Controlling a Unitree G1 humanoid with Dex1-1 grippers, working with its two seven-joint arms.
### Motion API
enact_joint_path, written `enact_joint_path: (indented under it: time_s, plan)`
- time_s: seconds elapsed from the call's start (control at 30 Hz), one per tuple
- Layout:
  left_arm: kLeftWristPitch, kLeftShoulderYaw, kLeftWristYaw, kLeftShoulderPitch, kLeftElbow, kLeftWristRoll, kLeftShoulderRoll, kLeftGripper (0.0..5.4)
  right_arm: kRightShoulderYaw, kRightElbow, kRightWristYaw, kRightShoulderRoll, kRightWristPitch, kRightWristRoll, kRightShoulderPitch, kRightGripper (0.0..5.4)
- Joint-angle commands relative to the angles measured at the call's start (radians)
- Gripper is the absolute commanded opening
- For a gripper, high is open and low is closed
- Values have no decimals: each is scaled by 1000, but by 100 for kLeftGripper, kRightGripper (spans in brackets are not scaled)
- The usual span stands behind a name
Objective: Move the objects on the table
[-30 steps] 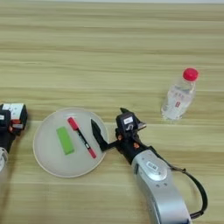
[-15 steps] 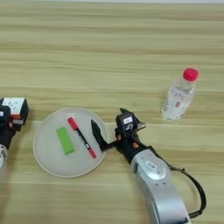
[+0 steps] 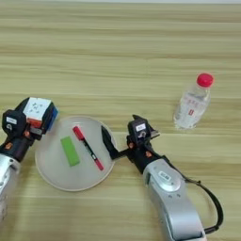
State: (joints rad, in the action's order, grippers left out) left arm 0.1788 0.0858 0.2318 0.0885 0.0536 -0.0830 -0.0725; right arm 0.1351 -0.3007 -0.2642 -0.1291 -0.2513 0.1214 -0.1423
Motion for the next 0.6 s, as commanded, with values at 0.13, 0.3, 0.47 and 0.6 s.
enact_joint_path:
  time_s: [0.13, 0.3, 0.47, 0.6]
  plan:
    - [-50, 77, 117, 32, 25, -50, -17, 331, -18, 15, 21, 9, -1, 1, 15, 540]
    - [-61, 104, 139, 40, 15, -39, -25, 331, -21, 17, 23, 11, -2, 2, 16, 540]
    - [-88, 131, 155, 38, -28, -21, -34, 331, -22, 21, 24, 13, 0, 1, 18, 540]
    - [-86, 143, 148, 28, -67, 4, -38, 331, -20, 22, 24, 14, 1, 1, 18, 540]
